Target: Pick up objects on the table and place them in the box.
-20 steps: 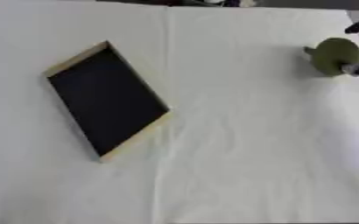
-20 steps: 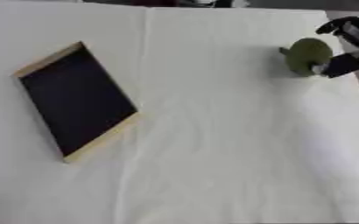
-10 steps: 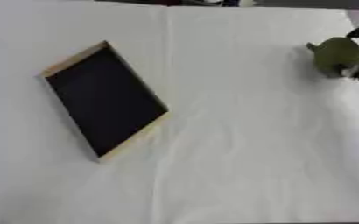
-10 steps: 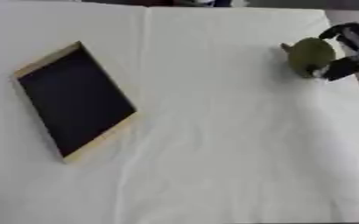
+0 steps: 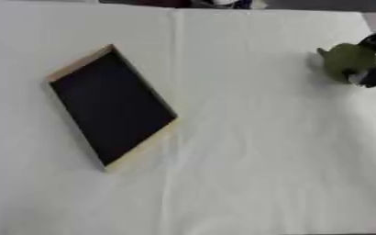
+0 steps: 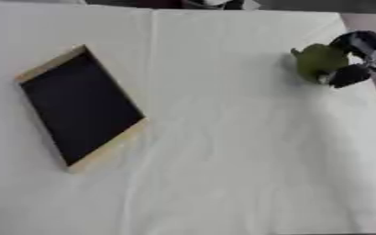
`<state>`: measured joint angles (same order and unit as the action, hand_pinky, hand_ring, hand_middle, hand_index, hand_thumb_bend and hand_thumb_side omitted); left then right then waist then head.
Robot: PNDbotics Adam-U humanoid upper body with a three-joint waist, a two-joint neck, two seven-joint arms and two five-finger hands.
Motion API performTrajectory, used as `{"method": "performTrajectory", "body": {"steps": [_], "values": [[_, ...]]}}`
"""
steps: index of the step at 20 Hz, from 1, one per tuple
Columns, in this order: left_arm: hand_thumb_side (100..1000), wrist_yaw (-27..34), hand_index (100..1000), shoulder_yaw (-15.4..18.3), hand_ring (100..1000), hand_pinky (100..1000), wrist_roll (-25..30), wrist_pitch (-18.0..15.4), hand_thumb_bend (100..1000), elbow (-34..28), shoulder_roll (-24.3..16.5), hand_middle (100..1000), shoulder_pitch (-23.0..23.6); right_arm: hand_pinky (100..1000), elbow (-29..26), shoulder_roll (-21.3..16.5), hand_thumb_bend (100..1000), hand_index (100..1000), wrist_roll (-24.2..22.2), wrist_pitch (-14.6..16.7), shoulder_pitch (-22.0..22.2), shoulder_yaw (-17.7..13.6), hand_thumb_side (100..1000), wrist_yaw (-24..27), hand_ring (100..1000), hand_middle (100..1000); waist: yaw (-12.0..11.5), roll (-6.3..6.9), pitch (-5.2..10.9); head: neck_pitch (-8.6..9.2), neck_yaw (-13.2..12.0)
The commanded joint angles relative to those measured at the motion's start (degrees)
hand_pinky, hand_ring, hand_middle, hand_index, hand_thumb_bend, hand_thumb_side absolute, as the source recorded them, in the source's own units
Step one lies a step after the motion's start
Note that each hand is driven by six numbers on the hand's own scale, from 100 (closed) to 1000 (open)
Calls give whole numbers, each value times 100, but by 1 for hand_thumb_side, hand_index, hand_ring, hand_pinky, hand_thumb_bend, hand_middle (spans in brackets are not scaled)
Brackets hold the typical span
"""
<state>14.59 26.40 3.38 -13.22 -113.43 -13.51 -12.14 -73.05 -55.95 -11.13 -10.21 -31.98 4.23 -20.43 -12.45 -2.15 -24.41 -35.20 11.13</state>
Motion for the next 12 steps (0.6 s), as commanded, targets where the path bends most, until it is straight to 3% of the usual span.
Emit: {"method": "performTrajectory", "body": {"steps": [1, 4, 5, 6, 12], "values": [[609, 14, 766, 11, 676, 703, 11, 11, 100, -116, -97, 718, -52, 812, -309, -163, 110, 662, 141, 146, 37, -73, 100, 194, 693, 540, 1, 6, 116, 24, -21], [608, 10, 766, 12, 676, 703, 8, 19, 100, -116, -101, 718, -53, 796, -680, -228, 100, 635, 256, 289, 169, -112, 100, 192, 671, 520, 4, 0, 131, 15, -24], [619, 9, 766, 12, 677, 703, 7, 19, 100, -116, -103, 718, -54, 791, -812, -249, 100, 621, 295, 311, 214, -136, 357, 142, 661, 510, 4, -1, 135, 13, -25], [607, 9, 766, 13, 677, 703, 5, 19, 100, -116, -107, 718, -54, 788, -990, -276, 100, 615, 349, 343, 257, -173, 100, 77, 658, 505, 9, -3, 142, 6, -31], [607, 5, 766, 15, 677, 703, -7, 31, 100, -116, -129, 718, -54, 779, -2337, -415, 121, 628, 650, 302, 474, -462, 100, -186, 641, 517, 30, -21, 180, -25, -49]]}}
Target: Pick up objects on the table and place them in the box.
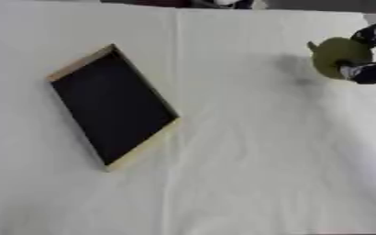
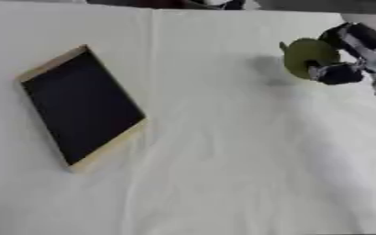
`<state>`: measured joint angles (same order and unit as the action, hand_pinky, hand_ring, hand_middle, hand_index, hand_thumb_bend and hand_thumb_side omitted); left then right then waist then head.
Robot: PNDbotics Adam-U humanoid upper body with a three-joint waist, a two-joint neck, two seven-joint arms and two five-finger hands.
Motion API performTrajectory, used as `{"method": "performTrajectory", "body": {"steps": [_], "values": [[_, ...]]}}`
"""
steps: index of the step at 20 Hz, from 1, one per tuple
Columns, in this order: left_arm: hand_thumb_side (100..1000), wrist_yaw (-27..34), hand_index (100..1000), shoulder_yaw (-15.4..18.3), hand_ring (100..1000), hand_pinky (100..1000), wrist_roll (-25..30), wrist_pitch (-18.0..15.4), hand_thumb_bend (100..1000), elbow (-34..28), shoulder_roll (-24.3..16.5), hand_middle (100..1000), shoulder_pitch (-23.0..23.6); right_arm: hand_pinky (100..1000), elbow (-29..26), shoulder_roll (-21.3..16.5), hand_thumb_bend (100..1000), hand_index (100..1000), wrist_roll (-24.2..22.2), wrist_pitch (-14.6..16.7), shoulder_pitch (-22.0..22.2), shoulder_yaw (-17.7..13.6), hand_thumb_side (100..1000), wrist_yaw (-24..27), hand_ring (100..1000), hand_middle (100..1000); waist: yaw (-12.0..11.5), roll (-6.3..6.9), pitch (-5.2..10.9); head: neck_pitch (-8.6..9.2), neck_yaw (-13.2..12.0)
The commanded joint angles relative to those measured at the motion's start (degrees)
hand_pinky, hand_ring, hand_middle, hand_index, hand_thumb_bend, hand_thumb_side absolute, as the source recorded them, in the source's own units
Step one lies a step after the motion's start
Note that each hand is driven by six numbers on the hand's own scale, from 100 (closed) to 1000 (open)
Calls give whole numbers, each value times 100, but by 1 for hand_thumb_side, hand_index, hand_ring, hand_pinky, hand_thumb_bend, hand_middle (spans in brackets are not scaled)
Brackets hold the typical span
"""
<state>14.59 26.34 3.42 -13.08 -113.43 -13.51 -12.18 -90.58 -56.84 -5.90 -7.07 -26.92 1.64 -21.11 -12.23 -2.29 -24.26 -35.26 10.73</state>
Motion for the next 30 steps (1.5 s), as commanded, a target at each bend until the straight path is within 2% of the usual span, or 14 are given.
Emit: {"method": "performTrajectory", "body": {"steps": [1, 4, 7, 10, 12, 16, 18, 19, 22, 25, 26, 27, 30], "values": [[607, 4, 766, 20, 677, 703, -11, 19, 100, -116, -132, 718, -51, 771, -811, -342, 126, 629, 159, -33, -20, -231, 100, -149, 636, 519, 8, -10, 170, -21, -9], [607, 3, 766, 15, 678, 704, -8, 31, 100, -116, -137, 718, -55, 762, -1585, -391, 153, 627, 216, -57, -56, -245, 100, -207, 630, 522, 2, -25, 187, -26, -8], [607, 10, 765, 2, 678, 704, -1, 41, 100, -116, -145, 718, -72, 756, -2252, -444, 193, 626, 87, -32, -158, -90, 100, -315, 625, 525, -22, -46, 204, -33, 20], [607, 20, 765, -12, 678, 704, 10, 52, 100, -116, -144, 718, -74, 751, -2384, -397, 215, 627, -102, 358, -506, 243, 100, -425, 621, 530, -71, -61, 223, -57, 68], [607, 26, 765, -19, 678, 704, 13, 56, 100, -116, -144, 718, -71, 750, -2397, -259, 188, 626, -217, 621, -831, 503, 100, -446, 620, 527, -94, -68, 238, -75, 99], [608, 35, 765, -41, 678, 704, 34, 81, 100, -116, -134, 719, -71, 751, -2401, 394, 161, 627, -525, 886, -1621, 971, 100, -441, 621, 527, -90, -71, 267, -95, 133], [608, 40, 765, -42, 679, 704, 37, 91, 100, -116, -120, 719, -69, 754, -2401, 860, 101, 625, -664, 849, -1921, 1165, 100, -456, 621, 518, -83, -61, 276, -103, 143], [608, 43, 765, -44, 679, 704, 39, 94, 100, -116, -113, 719, -70, 754, -2401, 1075, 100, 624, -730, 800, -2029, 1256, 100, -455, 620, 516, -83, -53, 277, -100, 147], [608, 54, 765, -48, 679, 704, 43, 91, 100, -116, -101, 719, -68, 753, -2401, 1589, 100, 622, -893, 687, -2252, 1478, 100, -532, 619, 514, -90, -33, 279, -110, 156], [608, 56, 765, -55, 679, 704, 50, 98, 100, -116, -91, 719, -63, 749, -2401, 1998, 123, 620, -1035, 676, -2417, 1720, 100, -882, 616, 516, -88, -29, 278, -114, 165], [608, 56, 765, -58, 679, 704, 54, 99, 100, -116, -90, 719, -64, 747, -2401, 2098, 191, 619, -1075, 698, -2453, 1803, 100, -1018, 614, 516, -89, -30, 278, -118, 169], [608, 57, 765, -60, 679, 704, 57, 98, 100, -116, -90, 719, -65, 747, -2401, 2199, 139, 618, -1121, 726, -2482, 1891, 100, -1154, 613, 516, -90, -30, 278, -126, 172], [608, 62, 765, -63, 679, 704, 58, 100, 100, -116, -85, 719, -69, 746, -2401, 2445, 134, 616, -1230, 730, -2503, 2101, 100, -1511, 611, 514, -95, -30, 277, -129, 173]]}}
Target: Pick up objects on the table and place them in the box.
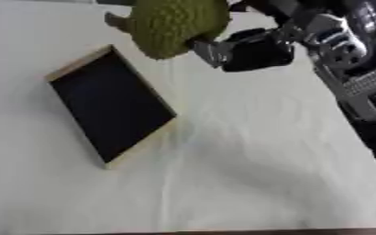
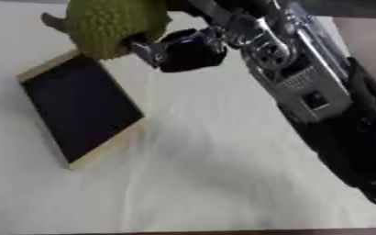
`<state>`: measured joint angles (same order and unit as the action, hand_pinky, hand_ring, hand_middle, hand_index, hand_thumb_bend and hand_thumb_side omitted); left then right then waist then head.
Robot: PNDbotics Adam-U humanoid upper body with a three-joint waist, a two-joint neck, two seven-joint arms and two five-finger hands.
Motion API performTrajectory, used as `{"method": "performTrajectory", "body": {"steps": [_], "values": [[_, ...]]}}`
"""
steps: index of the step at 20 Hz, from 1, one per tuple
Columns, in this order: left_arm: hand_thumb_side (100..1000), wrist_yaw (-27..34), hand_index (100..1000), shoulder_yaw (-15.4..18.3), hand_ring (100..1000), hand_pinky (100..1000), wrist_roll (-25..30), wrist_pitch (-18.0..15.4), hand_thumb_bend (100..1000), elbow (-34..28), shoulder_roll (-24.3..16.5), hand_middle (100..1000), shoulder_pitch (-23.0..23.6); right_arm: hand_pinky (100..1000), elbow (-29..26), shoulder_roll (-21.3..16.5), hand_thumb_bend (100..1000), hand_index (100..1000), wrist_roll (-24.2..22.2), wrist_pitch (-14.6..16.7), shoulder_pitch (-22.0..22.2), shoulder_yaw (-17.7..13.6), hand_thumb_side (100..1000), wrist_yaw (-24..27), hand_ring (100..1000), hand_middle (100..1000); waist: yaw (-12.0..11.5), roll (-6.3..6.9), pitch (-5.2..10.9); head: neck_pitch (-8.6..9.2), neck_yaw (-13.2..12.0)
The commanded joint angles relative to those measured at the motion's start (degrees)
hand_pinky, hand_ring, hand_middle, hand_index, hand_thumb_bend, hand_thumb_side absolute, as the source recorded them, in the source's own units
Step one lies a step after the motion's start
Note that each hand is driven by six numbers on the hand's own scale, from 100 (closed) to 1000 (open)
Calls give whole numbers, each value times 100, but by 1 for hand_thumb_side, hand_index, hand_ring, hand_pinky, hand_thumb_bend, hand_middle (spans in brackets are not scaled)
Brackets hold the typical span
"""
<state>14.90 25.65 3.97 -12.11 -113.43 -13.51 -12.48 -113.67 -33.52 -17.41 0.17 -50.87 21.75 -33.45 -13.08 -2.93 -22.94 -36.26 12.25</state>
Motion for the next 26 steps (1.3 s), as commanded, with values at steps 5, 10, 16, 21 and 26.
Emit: {"method": "performTrajectory", "body": {"steps": [5, 10, 16, 21, 26], "values": [[608, 42, 765, -9, 679, 704, 15, 12, 100, -116, -75, 719, -51, 749, 169, 558, 100, 618, -245, -62, -91, 373, 100, -684, 613, 512, -29, 33, 143, -29, 32], [609, 54, 765, -20, 679, 705, 30, 12, 100, -116, -59, 719, -53, 750, 1055, 1079, 100, 620, -75, 4, -122, 531, 100, -1241, 615, 511, -70, 40, 127, -28, 72], [610, 59, 765, -37, 680, 705, 58, 28, 100, -116, -41, 720, -57, 752, 2010, 1478, 100, 625, 263, 106, -178, 652, 100, -1803, 618, 513, -97, 33, 113, -23, 108], [610, 67, 765, -47, 680, 705, 73, 27, 100, -116, -28, 720, -58, 755, 2459, 1647, 100, 641, 397, 216, -140, 734, 100, -1964, 626, 526, -119, 40, 105, -2, 133], [610, 65, 765, -51, 680, 705, 80, 30, 100, -116, -26, 720, -65, 797, 2627, 1680, 264, 745, 188, 541, -45, 887, 100, -2074, 729, 634, -112, 38, 106, -5, 133]]}}
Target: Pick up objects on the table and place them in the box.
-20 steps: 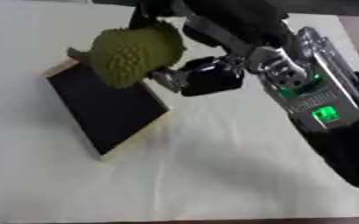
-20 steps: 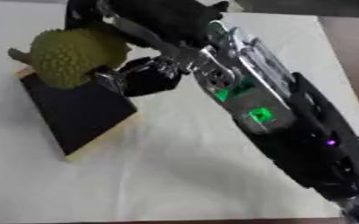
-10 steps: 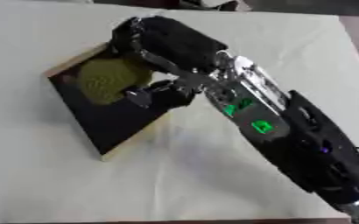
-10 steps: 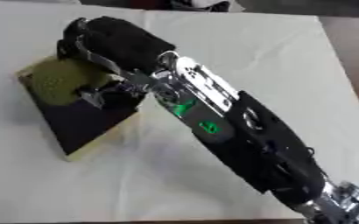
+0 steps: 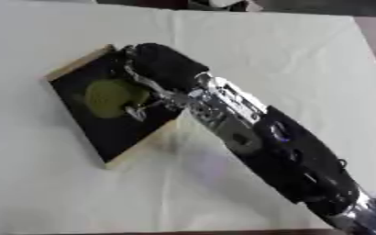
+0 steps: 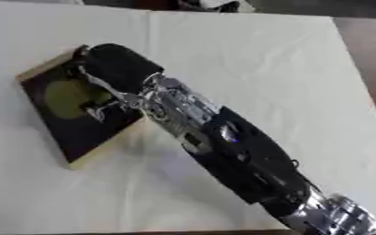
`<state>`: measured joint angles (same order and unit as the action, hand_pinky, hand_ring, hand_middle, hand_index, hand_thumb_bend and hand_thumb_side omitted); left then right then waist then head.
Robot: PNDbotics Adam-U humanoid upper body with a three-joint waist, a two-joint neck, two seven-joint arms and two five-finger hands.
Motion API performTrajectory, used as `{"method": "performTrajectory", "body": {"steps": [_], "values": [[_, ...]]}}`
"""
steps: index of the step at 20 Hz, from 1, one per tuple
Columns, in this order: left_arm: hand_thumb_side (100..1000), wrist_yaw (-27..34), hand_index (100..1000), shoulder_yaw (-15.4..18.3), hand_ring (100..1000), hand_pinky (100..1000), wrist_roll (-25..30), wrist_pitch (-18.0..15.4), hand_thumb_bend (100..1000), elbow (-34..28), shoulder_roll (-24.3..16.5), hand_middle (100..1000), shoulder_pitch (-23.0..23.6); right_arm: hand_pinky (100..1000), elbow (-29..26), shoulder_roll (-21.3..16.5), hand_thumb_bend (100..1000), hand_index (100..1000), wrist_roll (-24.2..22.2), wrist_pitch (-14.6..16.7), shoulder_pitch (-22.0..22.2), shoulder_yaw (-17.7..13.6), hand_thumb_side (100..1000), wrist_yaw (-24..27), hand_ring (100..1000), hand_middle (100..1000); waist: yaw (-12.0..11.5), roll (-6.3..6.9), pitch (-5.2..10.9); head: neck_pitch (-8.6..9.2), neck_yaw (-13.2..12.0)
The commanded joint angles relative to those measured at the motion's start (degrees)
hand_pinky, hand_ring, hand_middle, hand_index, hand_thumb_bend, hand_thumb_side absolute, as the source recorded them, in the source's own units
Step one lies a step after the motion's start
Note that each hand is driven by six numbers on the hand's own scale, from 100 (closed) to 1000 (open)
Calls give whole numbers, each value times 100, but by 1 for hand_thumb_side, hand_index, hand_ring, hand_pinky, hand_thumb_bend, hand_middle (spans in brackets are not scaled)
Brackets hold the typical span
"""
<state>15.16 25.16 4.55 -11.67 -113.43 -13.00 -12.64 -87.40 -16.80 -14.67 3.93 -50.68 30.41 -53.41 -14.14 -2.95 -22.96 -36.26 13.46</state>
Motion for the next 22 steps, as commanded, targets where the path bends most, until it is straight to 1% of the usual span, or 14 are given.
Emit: {"method": "performTrajectory", "body": {"steps": [1, 2, 3, 5, 6, 7, 8, 9, 12, 14, 16, 17, 19, 22], "values": [[610, 38, 765, 0, 680, 705, 19, -15, 100, -116, -76, 720, -47, 807, 19, 3, 293, 777, -145, 255, -42, 35, 100, -78, 753, 674, -5, 39, 107, -5, 10], [610, 37, 765, 0, 680, 705, 17, -14, 100, -116, -75, 720, -45, 812, 39, 2, 303, 792, -199, 330, -26, 37, 100, -76, 766, 695, -3, 38, 107, -6, 7], [610, 35, 765, -1, 680, 705, 18, -12, 100, -116, -74, 720, -46, 834, 57, -1, 317, 843, -266, 407, -16, 41, 100, -80, 824, 780, 0, 36, 108, -10, 8], [610, 33, 765, -3, 680, 705, 19, -10, 100, -116, -75, 720, -48, 855, 67, -14, 300, 872, -421, 537, -11, 16, 100, -130, 868, 832, 8, 34, 111, -15, 6], [610, 33, 765, -3, 680, 705, 18, -10, 100, -116, -76, 720, -49, 857, 54, -20, 298, 874, -475, 569, -9, -12, 100, -162, 872, 836, 10, 34, 112, -17, 3], [610, 32, 765, -1, 680, 705, 16, -11, 100, -116, -78, 720, -48, 865, 28, -29, 272, 884, -495, 564, -5, -54, 151, -188, 887, 852, 13, 34, 115, -20, -2], [609, 31, 765, 0, 680, 705, 13, -12, 100, -116, -79, 720, -47, 865, -8, -39, 262, 885, -488, 534, 3, -95, 163, -200, 887, 852, 14, 34, 117, -23, -5], [609, 30, 765, 1, 681, 706, 9, -13, 100, -116, -81, 720, -47, 866, -53, -50, 228, 888, -463, 492, 14, -137, 183, -193, 886, 849, 17, 34, 120, -25, -9], [609, 31, 765, -1, 681, 706, 3, -11, 100, -116, -89, 720, -49, 867, -257, -109, 195, 891, -382, 349, 45, -262, 185, -55, 886, 846, 37, 31, 136, -26, -24], [609, 29, 765, -1, 681, 706, 0, -8, 100, -116, -93, 720, -49, 868, -478, -162, 175, 892, -354, 256, 67, -366, 169, 110, 885, 844, 51, 30, 146, -26, -37], [609, 28, 765, 0, 681, 706, -4, -7, 100, -116, -96, 720, -46, 869, -767, -221, 140, 891, -328, 131, 95, -514, 132, 300, 882, 835, 62, 34, 154, -26, -50], [608, 27, 765, 0, 681, 706, -6, -8, 100, -116, -97, 720, -46, 870, -934, -252, 109, 890, -300, 56, 115, -604, 100, 430, 880, 827, 66, 38, 157, -25, -56], [607, 27, 765, 3, 681, 706, -14, -17, 100, -116, -101, 720, -46, 873, -1313, -338, 100, 890, -221, -136, 177, -821, 100, 780, 877, 815, 73, 45, 160, -21, -74], [608, 15, 765, 22, 681, 706, -39, -21, 100, -116, -108, 720, -27, 874, -2046, -553, 100, 891, -42, -658, 311, -1316, 100, 1402, 871, 802, 112, 49, 171, -47, -126]]}}
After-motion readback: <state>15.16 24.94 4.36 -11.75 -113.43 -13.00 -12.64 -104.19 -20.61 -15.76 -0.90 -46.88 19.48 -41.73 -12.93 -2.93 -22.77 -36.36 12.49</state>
